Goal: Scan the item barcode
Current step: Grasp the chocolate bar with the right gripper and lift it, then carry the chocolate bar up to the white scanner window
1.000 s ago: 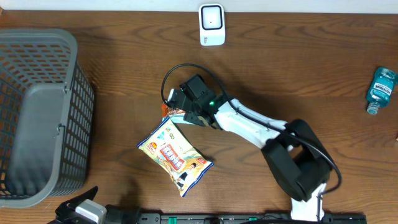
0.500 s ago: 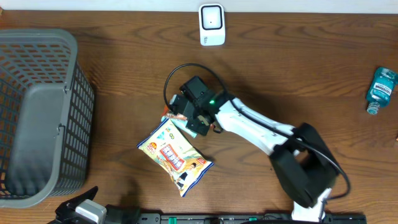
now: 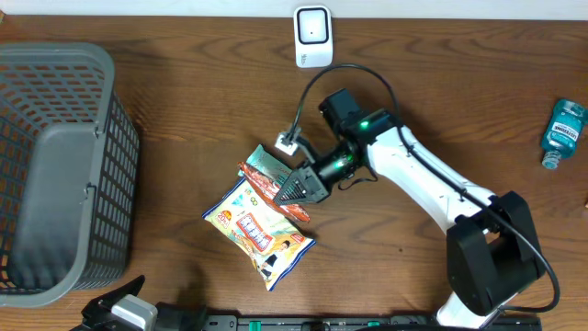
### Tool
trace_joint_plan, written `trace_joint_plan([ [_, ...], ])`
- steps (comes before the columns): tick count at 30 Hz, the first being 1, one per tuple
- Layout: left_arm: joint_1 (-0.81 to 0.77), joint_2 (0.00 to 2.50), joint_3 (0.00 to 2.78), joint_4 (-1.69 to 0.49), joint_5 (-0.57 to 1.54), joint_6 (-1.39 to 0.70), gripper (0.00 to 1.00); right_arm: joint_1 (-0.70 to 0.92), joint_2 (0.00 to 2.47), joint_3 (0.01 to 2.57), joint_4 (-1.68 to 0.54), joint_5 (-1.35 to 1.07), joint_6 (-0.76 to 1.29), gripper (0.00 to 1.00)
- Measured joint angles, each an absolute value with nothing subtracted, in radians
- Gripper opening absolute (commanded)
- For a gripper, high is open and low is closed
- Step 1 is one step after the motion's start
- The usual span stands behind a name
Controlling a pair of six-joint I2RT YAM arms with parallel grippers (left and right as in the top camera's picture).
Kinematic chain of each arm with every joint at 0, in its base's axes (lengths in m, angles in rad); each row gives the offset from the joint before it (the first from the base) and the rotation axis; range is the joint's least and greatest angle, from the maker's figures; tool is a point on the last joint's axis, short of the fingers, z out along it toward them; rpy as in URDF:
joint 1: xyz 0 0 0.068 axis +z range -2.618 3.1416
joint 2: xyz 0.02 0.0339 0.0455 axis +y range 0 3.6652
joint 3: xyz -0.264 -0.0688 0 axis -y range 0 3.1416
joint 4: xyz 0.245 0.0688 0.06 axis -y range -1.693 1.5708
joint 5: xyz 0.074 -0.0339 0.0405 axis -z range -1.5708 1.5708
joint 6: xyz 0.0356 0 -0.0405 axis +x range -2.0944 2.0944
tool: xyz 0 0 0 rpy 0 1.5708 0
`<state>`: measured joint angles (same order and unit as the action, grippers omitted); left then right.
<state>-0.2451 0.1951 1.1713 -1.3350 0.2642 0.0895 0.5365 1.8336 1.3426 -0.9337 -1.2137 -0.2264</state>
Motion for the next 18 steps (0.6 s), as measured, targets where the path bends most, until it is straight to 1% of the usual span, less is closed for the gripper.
trace_joint_plan([
  [4,-0.245,0.195,1.171,-1.335,0.264,0.089,0.98,0.533,1.834,1.341,-0.983,-1.411,-0.198,0.01],
  [10,-0.245,0.195,1.171,-1.335,0.264,0.089,0.98,0.533,1.834,1.341,-0.987,-1.488,-0.196,0.01],
  [18,-0.245,0.195,1.171,-1.335,0.264,0.090,0.98,0.533,1.834,1.341,-0.987,-1.512,-0.239,0.01],
])
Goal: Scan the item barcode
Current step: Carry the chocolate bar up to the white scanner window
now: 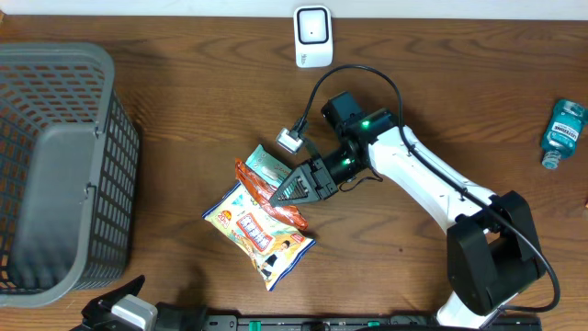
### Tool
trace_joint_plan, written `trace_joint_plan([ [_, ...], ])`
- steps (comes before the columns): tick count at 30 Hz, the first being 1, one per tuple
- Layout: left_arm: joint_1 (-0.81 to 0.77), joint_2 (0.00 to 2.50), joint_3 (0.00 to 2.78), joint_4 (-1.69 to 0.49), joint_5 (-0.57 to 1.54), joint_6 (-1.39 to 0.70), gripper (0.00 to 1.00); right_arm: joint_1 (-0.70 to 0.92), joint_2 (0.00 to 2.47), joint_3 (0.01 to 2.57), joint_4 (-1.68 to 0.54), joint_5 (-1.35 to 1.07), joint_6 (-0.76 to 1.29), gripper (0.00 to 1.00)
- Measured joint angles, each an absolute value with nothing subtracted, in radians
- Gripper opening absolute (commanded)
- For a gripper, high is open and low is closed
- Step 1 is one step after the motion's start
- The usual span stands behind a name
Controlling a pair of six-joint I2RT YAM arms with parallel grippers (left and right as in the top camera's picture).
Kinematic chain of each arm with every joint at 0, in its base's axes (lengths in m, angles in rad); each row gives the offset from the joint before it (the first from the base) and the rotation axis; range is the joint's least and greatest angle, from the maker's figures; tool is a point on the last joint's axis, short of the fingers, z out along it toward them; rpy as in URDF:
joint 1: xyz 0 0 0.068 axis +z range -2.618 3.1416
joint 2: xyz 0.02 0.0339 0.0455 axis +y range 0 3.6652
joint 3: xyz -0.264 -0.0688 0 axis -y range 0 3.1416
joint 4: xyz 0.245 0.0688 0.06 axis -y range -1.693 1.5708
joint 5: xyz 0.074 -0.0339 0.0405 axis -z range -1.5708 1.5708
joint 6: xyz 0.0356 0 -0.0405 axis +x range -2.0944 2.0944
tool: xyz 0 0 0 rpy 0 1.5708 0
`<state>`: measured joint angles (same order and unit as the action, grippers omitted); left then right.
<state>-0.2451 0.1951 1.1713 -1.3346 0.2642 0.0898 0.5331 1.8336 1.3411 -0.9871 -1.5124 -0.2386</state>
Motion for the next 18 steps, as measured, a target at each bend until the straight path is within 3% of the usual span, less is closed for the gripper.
trace_joint_plan([
  [14,-0.245,0.195,1.171,-1.335,0.264,0.089,0.98,0.533,1.834,1.341,-0.982,-1.513,-0.218,0.01],
  [18,-0.245,0.195,1.171,-1.335,0.264,0.089,0.98,0.533,1.834,1.341,-0.952,-1.362,-0.218,0.01],
])
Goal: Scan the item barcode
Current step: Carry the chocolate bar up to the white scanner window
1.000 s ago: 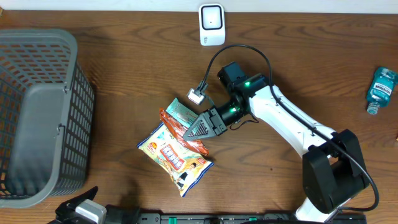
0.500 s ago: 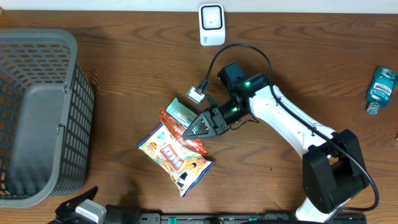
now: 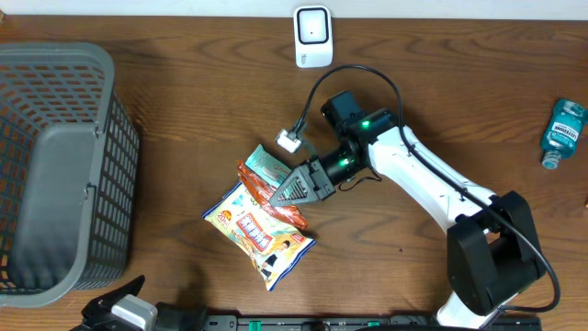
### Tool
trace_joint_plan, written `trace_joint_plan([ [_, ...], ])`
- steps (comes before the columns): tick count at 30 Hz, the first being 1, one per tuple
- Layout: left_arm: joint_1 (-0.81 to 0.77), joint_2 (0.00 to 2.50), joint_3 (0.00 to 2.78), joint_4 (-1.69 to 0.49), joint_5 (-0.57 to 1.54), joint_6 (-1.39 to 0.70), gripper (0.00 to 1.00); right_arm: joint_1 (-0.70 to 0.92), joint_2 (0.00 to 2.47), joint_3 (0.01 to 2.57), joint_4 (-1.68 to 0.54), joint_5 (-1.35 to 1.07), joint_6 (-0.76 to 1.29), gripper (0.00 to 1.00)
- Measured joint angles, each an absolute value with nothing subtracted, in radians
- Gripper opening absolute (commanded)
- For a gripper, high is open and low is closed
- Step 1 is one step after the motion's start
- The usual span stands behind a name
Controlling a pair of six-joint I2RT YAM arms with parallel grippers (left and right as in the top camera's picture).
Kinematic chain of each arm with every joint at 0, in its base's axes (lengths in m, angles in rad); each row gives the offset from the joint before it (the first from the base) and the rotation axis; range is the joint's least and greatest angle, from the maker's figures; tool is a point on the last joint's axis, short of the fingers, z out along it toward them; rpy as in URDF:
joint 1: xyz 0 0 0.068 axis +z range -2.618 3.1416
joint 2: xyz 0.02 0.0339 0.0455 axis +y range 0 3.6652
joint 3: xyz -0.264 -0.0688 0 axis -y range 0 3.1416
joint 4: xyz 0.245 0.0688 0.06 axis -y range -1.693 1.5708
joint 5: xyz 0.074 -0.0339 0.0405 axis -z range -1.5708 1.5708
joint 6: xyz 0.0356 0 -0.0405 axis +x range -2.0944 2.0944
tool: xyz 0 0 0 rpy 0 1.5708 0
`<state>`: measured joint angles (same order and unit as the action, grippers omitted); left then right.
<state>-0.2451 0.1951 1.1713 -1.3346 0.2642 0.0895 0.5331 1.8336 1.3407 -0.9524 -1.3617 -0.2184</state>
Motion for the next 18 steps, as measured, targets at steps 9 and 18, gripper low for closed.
trace_joint_plan([
  [9,-0.245,0.195,1.171,-1.335,0.264,0.090,0.98,0.522,1.834,1.338,-0.752,-0.884,-0.146,0.01],
  [18,-0.245,0.195,1.171,-1.335,0.264,0.090,0.98,0.515,1.834,1.337,-0.552,-0.680,-0.098,0.02],
])
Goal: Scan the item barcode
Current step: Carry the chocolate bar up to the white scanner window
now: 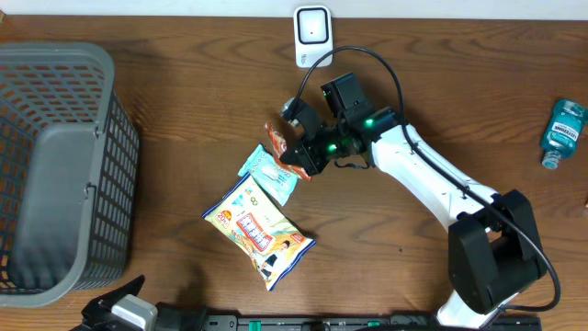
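Note:
My right gripper (296, 154) is shut on a red-orange snack packet (278, 141) and holds it tilted up, a little off the wood and below the white barcode scanner (313, 37) at the table's back edge. A teal-and-white packet (266, 173) lies flat just to the lower left of the gripper. A yellow snack bag (259, 230) lies in front of that. Only a dark bit of the left arm (115, 313) shows at the bottom edge, and its fingers cannot be made out.
A large grey mesh basket (55, 257) fills the left side. A teal mouthwash bottle (562, 133) lies at the far right. The right arm's white links (432, 184) run from the bottom right to the middle.
The right gripper has moved up and back toward the scanner with the red-orange packet in it. The packet is off the pile, and the teal packet that lay under it is now uncovered.
The right gripper was down at the red-orange packet lying across the teal packet and the yellow bag. It stayed there over the two following moments with small shifts. Now it holds that packet lifted, nearer the scanner.

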### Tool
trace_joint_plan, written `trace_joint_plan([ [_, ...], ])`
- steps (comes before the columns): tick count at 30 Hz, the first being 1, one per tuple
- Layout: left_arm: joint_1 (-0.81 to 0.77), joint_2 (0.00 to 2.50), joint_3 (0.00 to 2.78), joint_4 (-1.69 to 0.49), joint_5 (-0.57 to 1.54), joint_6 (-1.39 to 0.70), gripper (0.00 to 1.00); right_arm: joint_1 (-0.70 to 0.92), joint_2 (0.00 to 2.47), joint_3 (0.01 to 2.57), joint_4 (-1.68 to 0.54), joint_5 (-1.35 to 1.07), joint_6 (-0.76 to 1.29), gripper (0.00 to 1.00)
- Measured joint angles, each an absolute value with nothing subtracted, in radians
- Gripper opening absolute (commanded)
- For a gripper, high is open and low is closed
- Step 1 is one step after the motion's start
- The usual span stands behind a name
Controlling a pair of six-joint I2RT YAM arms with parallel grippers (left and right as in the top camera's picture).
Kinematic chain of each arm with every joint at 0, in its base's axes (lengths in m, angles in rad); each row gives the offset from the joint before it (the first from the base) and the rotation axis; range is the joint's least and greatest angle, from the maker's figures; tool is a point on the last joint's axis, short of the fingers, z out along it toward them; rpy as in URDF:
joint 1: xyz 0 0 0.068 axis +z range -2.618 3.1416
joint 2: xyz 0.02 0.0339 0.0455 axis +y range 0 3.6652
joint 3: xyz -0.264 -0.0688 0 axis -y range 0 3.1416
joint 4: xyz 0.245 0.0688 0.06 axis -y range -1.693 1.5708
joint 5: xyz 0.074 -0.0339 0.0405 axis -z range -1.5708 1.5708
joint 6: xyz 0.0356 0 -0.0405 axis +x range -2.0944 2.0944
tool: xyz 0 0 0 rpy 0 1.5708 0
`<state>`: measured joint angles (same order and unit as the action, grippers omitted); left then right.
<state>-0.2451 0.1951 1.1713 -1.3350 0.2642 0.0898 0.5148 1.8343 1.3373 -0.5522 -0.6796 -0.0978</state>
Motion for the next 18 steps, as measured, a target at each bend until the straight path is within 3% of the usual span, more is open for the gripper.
trace_joint_plan([
  [8,-0.245,0.195,1.171,-1.335,0.264,0.089,0.98,0.520,1.834,1.336,-0.342,-0.389,-0.080,0.01],
  [18,-0.245,0.195,1.171,-1.335,0.265,0.089,0.98,0.516,1.837,1.341,-0.111,-0.306,-0.107,0.01],
])
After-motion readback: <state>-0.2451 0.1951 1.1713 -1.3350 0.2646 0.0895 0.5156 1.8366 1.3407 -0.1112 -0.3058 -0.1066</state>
